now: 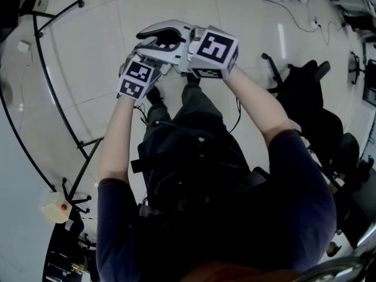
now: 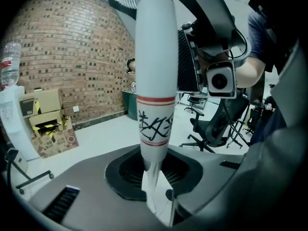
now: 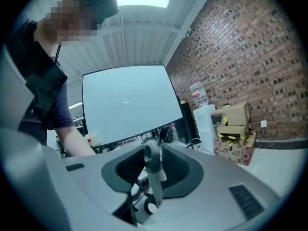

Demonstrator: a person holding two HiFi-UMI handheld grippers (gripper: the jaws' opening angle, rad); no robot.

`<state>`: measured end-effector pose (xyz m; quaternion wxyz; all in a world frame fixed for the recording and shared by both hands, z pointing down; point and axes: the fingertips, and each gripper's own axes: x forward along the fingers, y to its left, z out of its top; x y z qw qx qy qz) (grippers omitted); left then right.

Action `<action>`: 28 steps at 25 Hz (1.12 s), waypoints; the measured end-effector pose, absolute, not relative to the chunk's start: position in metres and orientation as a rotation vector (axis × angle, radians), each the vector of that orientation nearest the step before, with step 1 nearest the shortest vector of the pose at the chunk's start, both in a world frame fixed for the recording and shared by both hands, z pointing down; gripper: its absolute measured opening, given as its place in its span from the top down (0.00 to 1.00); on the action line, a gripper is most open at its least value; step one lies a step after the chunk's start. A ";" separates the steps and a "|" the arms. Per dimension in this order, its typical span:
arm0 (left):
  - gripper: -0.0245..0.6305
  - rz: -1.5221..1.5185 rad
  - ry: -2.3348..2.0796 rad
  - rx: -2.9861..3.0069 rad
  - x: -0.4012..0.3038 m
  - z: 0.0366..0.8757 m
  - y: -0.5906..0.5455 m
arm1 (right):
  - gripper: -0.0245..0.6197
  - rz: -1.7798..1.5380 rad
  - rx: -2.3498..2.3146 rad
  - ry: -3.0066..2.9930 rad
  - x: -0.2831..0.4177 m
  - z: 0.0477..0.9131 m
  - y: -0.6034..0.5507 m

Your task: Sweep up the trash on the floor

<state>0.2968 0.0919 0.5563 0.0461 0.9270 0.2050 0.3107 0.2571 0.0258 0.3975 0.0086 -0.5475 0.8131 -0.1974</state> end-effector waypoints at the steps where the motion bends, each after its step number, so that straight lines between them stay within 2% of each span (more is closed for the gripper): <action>1: 0.86 0.962 0.600 2.826 0.301 0.564 0.088 | 0.78 -0.622 -1.710 2.553 0.260 0.405 0.023; 12: 0.86 1.034 0.303 2.869 0.353 0.601 0.035 | 0.77 -0.579 -1.804 2.453 0.303 0.441 -0.020; 28: 0.87 0.993 0.253 2.860 0.363 0.604 -0.013 | 0.78 -0.498 -1.983 2.408 0.317 0.442 -0.066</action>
